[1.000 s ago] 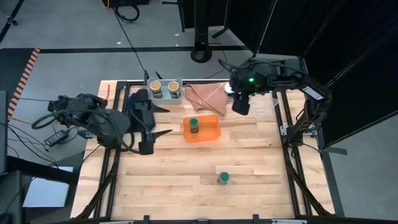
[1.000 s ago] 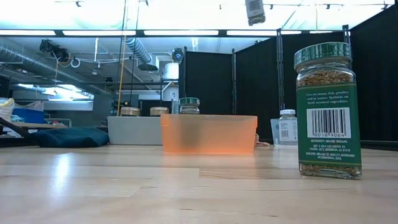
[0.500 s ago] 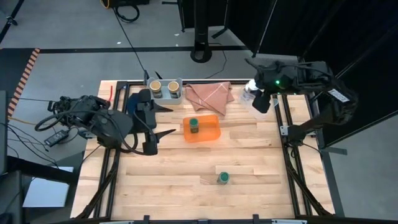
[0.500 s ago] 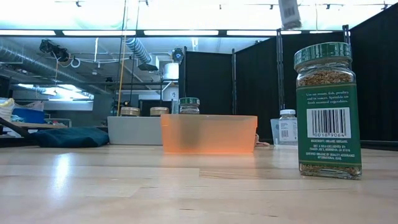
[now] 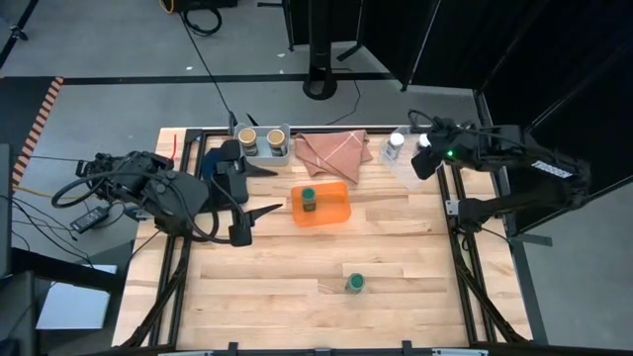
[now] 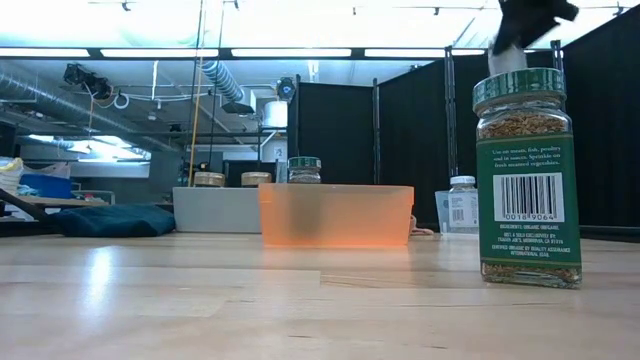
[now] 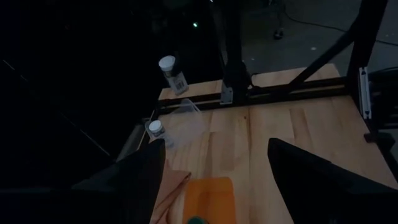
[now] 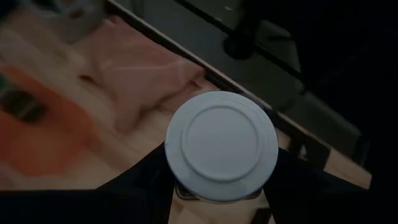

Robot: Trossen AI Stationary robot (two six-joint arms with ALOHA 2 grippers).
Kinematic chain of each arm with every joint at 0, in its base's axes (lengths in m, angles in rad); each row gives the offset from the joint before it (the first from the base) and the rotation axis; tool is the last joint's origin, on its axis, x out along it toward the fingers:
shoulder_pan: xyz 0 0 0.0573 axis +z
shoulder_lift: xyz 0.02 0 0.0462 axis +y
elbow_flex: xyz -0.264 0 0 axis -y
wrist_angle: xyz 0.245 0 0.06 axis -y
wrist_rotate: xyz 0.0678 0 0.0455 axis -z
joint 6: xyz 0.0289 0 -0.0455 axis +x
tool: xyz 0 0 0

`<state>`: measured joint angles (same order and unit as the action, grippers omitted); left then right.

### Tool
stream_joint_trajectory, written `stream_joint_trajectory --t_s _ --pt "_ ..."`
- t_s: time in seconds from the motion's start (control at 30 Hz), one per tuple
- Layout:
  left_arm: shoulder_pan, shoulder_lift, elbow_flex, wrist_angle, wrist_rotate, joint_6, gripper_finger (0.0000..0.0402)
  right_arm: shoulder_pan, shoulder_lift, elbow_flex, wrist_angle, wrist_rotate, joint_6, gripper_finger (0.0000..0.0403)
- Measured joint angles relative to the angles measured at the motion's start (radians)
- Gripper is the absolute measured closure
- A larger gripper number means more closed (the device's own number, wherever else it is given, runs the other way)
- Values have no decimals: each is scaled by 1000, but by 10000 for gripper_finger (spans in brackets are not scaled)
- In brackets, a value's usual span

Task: Sort spices by type
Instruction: Put the white seasoning bottle into the transparent bin

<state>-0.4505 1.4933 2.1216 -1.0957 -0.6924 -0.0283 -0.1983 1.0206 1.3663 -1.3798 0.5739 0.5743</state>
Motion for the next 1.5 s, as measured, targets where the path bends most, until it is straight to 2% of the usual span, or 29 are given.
stream_joint_trajectory --t_s 0.27,0.9,1.27,1.4,1.5 --pt "43 0 0 0 -2 -1 112 -57 -87 -242 131 105 199 195" --pt "80 0 0 1 -2 -5 112 -158 -57 -573 350 222 623 195" --pt "80 0 0 1 -2 -6 112 -169 -57 -706 495 210 684 195" --pt "84 0 0 1 -1 -6 112 -184 -57 -723 522 211 681 195" --pt "84 0 0 1 -2 -6 112 -199 -57 -724 532 210 621 195"
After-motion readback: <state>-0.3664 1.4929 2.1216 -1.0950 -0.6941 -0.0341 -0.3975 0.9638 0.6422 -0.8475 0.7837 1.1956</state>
